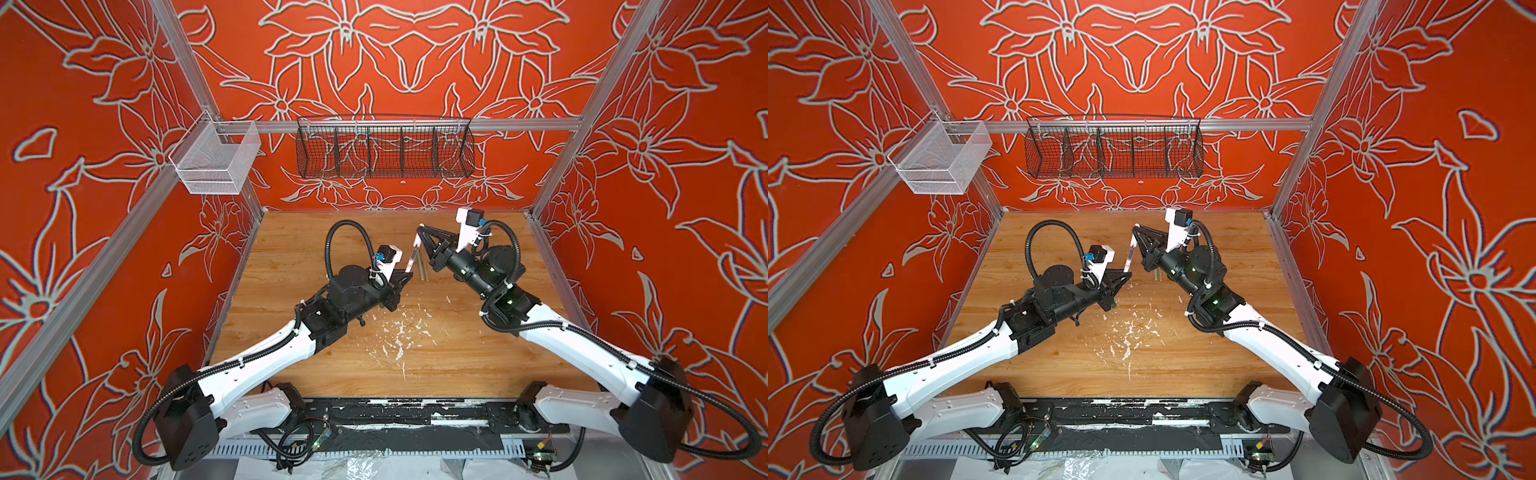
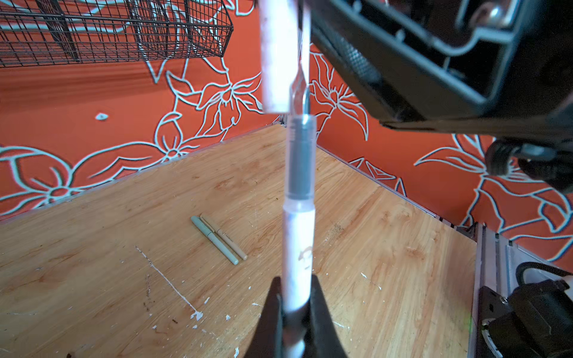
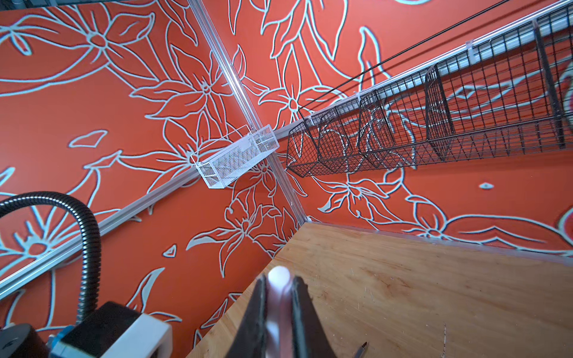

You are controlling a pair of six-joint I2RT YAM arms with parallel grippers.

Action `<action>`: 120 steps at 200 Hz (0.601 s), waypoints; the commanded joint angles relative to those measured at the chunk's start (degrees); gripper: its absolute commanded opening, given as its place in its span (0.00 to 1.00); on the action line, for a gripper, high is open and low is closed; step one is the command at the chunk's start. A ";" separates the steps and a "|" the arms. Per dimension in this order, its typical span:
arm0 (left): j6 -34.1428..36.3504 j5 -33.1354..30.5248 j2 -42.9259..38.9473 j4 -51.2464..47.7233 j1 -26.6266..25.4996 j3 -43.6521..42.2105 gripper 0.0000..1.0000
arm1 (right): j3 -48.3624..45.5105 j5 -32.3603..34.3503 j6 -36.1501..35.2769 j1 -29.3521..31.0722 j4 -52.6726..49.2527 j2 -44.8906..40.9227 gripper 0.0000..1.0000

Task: Insert the pens into the pen caps
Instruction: 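Lower the pink cap with the right gripper onto the pen tip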

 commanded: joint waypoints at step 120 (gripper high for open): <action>-0.30 0.67 -0.73 1.34 -0.57 0.49 0.00 | 4.00 0.45 -1.90 0.13 -1.03 -1.58 0.09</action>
